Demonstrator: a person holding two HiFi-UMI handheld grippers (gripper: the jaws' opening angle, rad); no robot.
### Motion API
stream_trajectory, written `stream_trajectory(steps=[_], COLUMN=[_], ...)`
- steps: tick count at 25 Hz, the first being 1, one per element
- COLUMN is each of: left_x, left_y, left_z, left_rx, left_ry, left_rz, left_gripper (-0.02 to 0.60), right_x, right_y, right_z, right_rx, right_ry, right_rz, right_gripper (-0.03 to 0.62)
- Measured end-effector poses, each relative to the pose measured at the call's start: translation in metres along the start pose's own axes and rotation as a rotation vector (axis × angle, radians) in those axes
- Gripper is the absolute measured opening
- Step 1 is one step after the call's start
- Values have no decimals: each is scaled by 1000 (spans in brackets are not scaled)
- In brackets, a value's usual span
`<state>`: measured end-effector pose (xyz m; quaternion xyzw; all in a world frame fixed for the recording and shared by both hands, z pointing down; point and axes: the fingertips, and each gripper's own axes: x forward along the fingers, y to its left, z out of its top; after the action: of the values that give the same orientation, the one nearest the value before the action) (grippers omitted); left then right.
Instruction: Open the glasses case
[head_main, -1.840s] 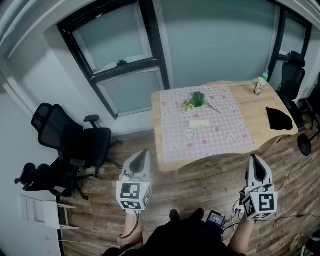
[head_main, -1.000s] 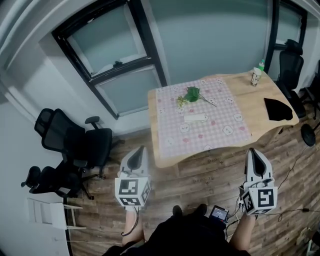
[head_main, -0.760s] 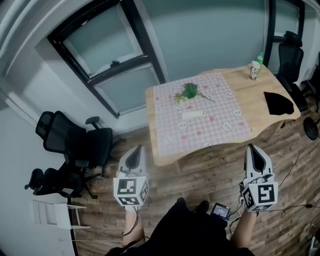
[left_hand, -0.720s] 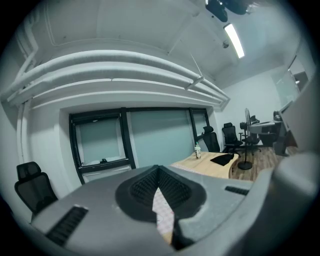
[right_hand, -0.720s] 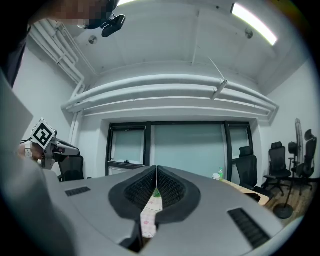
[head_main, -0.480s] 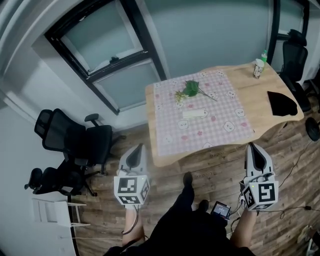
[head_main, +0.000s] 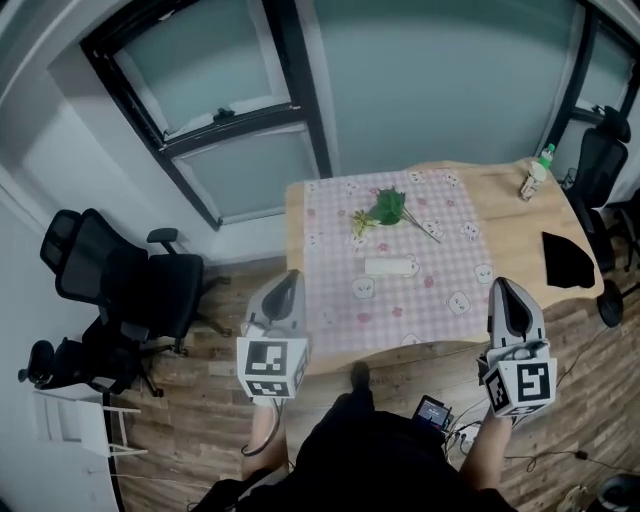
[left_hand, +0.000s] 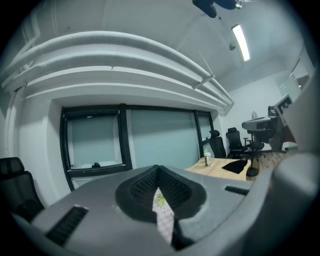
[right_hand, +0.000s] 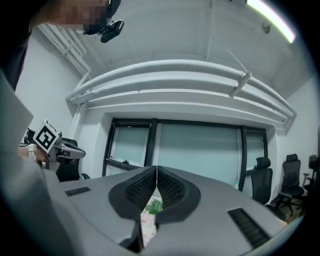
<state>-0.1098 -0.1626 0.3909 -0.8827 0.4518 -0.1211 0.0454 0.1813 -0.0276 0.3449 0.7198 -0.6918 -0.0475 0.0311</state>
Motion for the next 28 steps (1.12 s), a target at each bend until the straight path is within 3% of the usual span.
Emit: stream_trajectory(steps=[3, 7, 10, 14, 22, 23, 25, 28], left_x=[31, 57, 73, 82, 87, 86, 85, 86], left_y=[9, 21, 16, 16, 8, 10, 17, 25], left_z=[23, 35, 34, 35, 35, 34, 31, 31], left_rx=[14, 8, 16, -30, 2, 4, -2, -9], left_ry=[-48, -96, -76, -41, -14, -9, -1, 3], left_rz=[-23, 10, -3, 43, 41, 45, 55, 74], left_gripper=[0, 0, -2, -2, 0, -2, -2, 0], right_x=[41, 77, 91, 106, 122, 125, 130, 140], right_y=[-1, 2, -6, -25, -46, -43, -37, -32], right_z=[9, 1, -15, -34, -56, -60, -68, -75], right_rx=[-7, 18, 46, 76, 87, 77, 82, 95], right_ry=[-15, -10, 16, 60, 85, 94, 104, 109], right_rz=[6, 29, 58, 93, 84, 94, 112, 134], right_gripper=[18, 18, 18, 18, 21, 38, 188, 196])
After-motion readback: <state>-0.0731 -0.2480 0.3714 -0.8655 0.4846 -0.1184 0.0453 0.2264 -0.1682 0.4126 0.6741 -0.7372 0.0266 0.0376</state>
